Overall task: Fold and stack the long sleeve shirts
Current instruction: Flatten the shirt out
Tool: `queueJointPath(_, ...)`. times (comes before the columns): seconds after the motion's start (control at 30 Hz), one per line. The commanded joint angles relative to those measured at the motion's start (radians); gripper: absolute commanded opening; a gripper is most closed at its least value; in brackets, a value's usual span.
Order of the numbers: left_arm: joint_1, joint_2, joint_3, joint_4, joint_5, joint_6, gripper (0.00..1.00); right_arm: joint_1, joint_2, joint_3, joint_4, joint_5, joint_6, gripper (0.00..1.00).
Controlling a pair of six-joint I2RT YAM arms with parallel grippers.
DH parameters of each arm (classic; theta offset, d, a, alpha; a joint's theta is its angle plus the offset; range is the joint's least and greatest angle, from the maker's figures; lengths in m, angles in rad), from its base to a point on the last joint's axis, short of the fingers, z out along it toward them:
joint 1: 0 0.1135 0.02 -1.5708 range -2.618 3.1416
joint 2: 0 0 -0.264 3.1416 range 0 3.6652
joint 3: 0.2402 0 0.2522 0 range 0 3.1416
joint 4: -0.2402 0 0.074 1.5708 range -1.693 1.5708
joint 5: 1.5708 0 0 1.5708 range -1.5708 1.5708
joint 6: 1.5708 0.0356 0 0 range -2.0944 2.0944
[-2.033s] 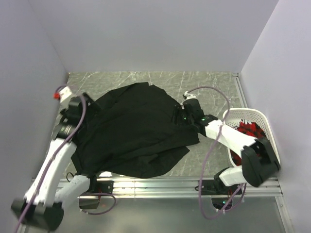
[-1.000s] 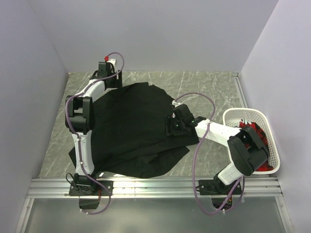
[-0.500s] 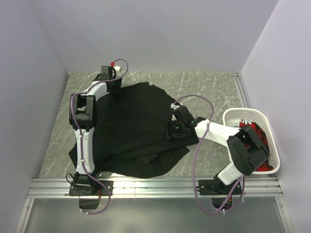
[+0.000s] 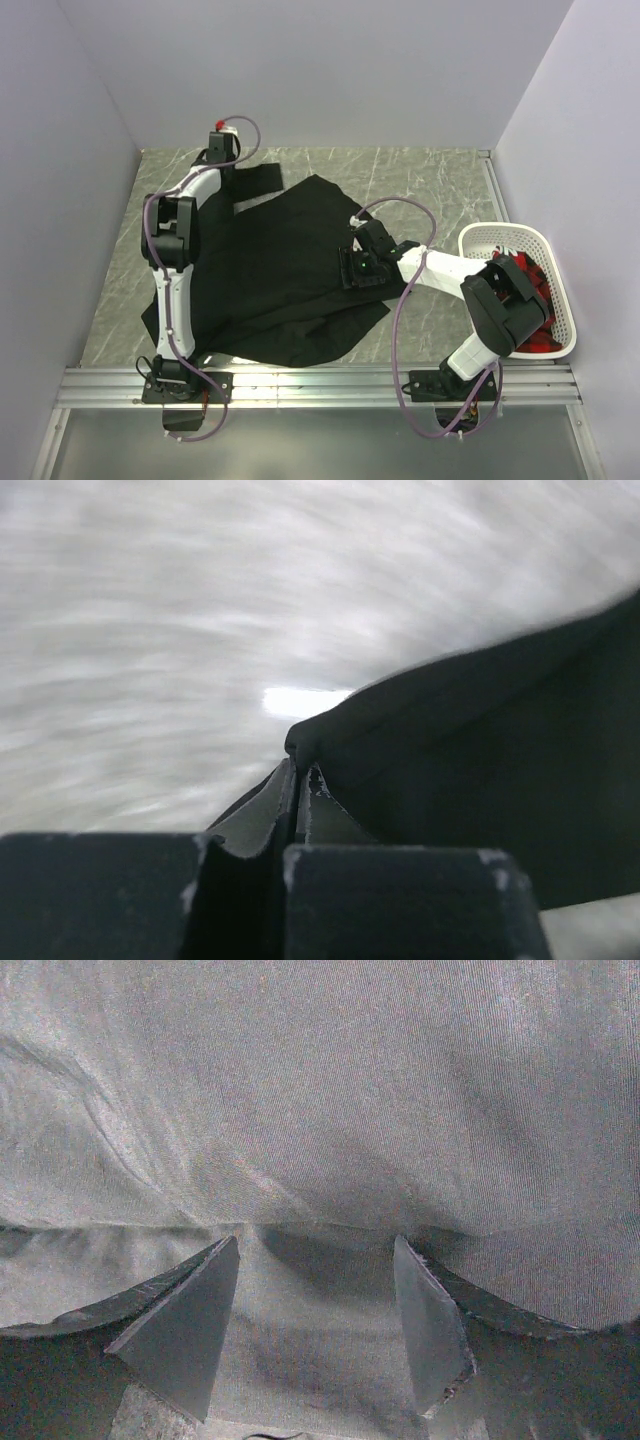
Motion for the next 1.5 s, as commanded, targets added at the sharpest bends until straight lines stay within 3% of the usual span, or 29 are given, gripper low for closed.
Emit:
queueJointPath(0.0,-0.009,-0.163,0.005,0.180,-0.479,-0.008,0.01,0.009,0.009,0.025,-0.011,-0.003,0.001,0.71)
queueJointPath(0.07,-0.040,-0.183,-0.020,0.276,-0.701,0.091,0.04,0.009,0.008,0.020,-0.007,-0.005,0.003,0.71)
queueJointPath(0.13,-0.092,-0.173,-0.033,0.376,-0.786,0.203,0.10,0.008,0.014,0.020,-0.004,-0.006,0.004,0.71)
queueJointPath(0.2,-0.135,-0.162,-0.038,0.336,-0.785,0.227,0.18,0.009,0.017,0.020,-0.004,-0.009,0.005,0.71)
queueJointPath(0.27,-0.184,-0.170,-0.058,0.279,-0.738,0.146,0.35,0.008,0.023,0.025,-0.005,-0.014,0.001,0.71)
queueJointPath(0.3,-0.192,-0.177,-0.060,0.228,-0.649,0.089,0.43,0.008,0.025,0.026,-0.008,-0.014,0.001,0.71)
queueJointPath(0.33,-0.191,-0.197,-0.049,0.112,-0.583,-0.060,0.46,0.008,0.022,0.026,-0.008,-0.015,-0.002,0.71)
queueJointPath(0.37,-0.183,-0.211,-0.044,0.067,-0.496,-0.115,0.45,0.008,0.020,0.025,-0.005,-0.015,-0.002,0.71)
queueJointPath(0.4,-0.175,-0.229,-0.046,0.044,-0.242,-0.153,0.45,0.006,0.017,0.023,-0.004,-0.014,-0.002,0.71)
queueJointPath(0.53,-0.106,-0.340,-0.124,0.087,0.137,-0.299,0.49,0.008,0.018,0.026,-0.007,-0.017,-0.005,0.71)
queueJointPath(0.6,-0.060,-0.358,-0.109,0.058,0.216,-0.354,0.60,0.009,0.022,0.026,-0.007,-0.018,-0.003,0.71)
queueJointPath(0.73,0.022,-0.386,-0.133,0.061,0.104,-0.448,0.70,0.006,0.015,0.022,-0.001,-0.022,-0.005,0.71)
queueJointPath(0.77,0.044,-0.386,-0.133,0.044,0.044,-0.470,0.70,0.008,0.015,0.020,-0.001,-0.023,-0.005,0.71)
queueJointPath(1.0,0.199,-0.331,-0.185,0.096,0.011,-0.556,0.67,0.009,0.017,0.020,0.001,-0.028,-0.008,0.71)
queueJointPath(1.2,0.234,-0.228,-0.156,0.120,0.081,-0.449,0.69,0.009,0.026,0.022,0.002,-0.034,-0.011,0.71)
queueJointPath(1.47,0.239,-0.121,-0.116,0.128,0.065,-0.425,0.71,0.011,0.048,0.033,-0.007,-0.045,-0.011,0.71)
